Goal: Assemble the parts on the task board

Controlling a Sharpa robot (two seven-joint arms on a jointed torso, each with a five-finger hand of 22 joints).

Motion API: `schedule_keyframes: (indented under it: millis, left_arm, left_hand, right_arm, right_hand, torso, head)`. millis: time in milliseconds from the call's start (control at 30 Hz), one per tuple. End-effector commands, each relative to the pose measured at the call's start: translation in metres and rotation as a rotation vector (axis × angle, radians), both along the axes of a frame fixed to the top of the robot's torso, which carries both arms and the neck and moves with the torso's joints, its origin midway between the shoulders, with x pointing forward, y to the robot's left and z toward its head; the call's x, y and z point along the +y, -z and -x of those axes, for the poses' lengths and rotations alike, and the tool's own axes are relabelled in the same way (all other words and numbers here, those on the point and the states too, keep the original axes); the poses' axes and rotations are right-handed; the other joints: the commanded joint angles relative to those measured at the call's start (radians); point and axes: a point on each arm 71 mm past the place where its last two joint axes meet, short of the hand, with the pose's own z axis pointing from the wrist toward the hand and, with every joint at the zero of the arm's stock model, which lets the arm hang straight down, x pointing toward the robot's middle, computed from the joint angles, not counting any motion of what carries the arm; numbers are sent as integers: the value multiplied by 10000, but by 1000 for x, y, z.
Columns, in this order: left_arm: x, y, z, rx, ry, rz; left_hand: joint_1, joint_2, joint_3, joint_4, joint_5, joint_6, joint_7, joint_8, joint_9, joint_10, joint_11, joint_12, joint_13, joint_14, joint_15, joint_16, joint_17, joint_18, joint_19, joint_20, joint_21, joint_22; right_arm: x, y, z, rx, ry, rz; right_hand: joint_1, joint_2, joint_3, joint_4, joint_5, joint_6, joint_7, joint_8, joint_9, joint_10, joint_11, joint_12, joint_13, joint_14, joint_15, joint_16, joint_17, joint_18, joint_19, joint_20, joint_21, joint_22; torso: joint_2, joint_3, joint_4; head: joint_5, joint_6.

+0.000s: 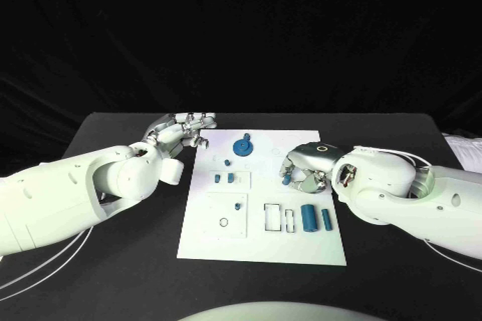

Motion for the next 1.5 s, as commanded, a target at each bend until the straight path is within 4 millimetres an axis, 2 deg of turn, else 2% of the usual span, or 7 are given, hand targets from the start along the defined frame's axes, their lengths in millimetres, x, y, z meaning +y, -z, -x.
schedule_keyframes:
  millis: [33, 333, 600, 733, 1033, 1233, 1500]
  left_arm:
    - [-2, -1, 0, -83, 207, 81]
    - [-3, -1, 0, -81, 209, 82]
    - [-3, -1, 0, -78, 212, 83]
    - [-3, 0, 0, -74, 222, 85]
    - [-2, 0, 0, -58, 191, 63]
    - [-1, 0, -1, -52, 167, 50]
    - [-2, 0, -1, -49, 190, 58]
  left_hand:
    - [90, 43, -49, 9, -1, -74, -26, 10, -10, -64, -4, 54, 14, -85, -14, -44, -12, 127, -92, -5, -68, -12]
    - [101, 54, -66, 9, -2, -76, -22, 16, -11, -74, 1, 76, 18, -100, -10, -44, -26, 131, -104, -1, -102, -33]
    - [101, 54, -66, 9, -2, -76, -22, 16, -11, -74, 1, 76, 18, -100, -10, -44, -26, 131, -104, -1, -102, -33]
    - [101, 54, -66, 9, -2, -76, -22, 16, -11, -74, 1, 76, 18, -100, -10, -44, -26, 131, -104, -1, -102, -33]
    - [102, 55, -68, 9, -2, -76, -21, 16, -11, -77, 2, 79, 19, -103, -9, -46, -32, 132, -106, 0, -108, -37]
    - [106, 60, -76, 10, -3, -78, -21, 18, -12, -83, 3, 87, 21, -112, -7, -51, -48, 134, -111, 1, -124, -47]
    - [106, 60, -76, 10, -3, -78, -21, 18, -12, -83, 3, 87, 21, -112, -7, -51, -48, 134, -111, 1, -124, -47]
  right_arm:
    - [0, 2, 0, 244, -76, 110]
    - [2, 3, -3, 197, -36, -37]
    - [3, 2, -8, -144, 77, -439]
    - [3, -1, -9, -416, 110, -747]
    - [-1, -6, -6, -166, 360, -1484]
    - [-5, -18, -1, 272, 483, -2072]
    - [17, -30, 12, 450, -154, -2568]
  right_hand:
    - [38, -34, 21, 57, -3, 52, -4, 66, 15, 78, 25, 54, -13, 38, -33, 12, 14, 64, 36, -2, 52, 13]
    - [49, 141, 199, 172, 5, 405, 24, 170, 63, 438, 8, 125, -15, 86, -24, 122, 135, 45, 136, 16, 130, 126]
    - [169, 450, 452, 252, -173, 1074, -85, 450, 187, 1341, -196, 317, 48, 342, -173, 969, 1071, -140, 718, -108, 813, 1061]
    - [188, 509, 488, 271, -333, 1199, -120, 503, 218, 1547, -245, 293, 56, 379, -213, 1161, 1263, -181, 831, -154, 970, 1263]
    - [181, 515, 491, 282, -368, 1232, -125, 517, 229, 1601, -257, 269, 56, 386, -221, 1229, 1334, -196, 871, -167, 1029, 1341]
    - [168, 501, 480, 288, -363, 1236, -127, 517, 231, 1607, -257, 249, 53, 391, -222, 1262, 1369, -202, 887, -171, 1051, 1370]
    - [149, 482, 462, 297, -315, 1234, -122, 511, 233, 1608, -253, 205, 45, 394, -221, 1302, 1405, -206, 894, -176, 1070, 1389]
  torso:
    - [1, -3, 1]
    - [3, 1, 7]
    - [-2, -1, 0]
    - [-5, -3, 2]
    - [-13, -10, 5]
    - [-10, -3, 1]
    - [-8, -1, 7]
  head:
    - [-1, -4]
    - [-10, -12]
    - [-6, -28]
    - [-12, -25]
    - [-29, -3]
    - [-20, 14]
    - [15, 18]
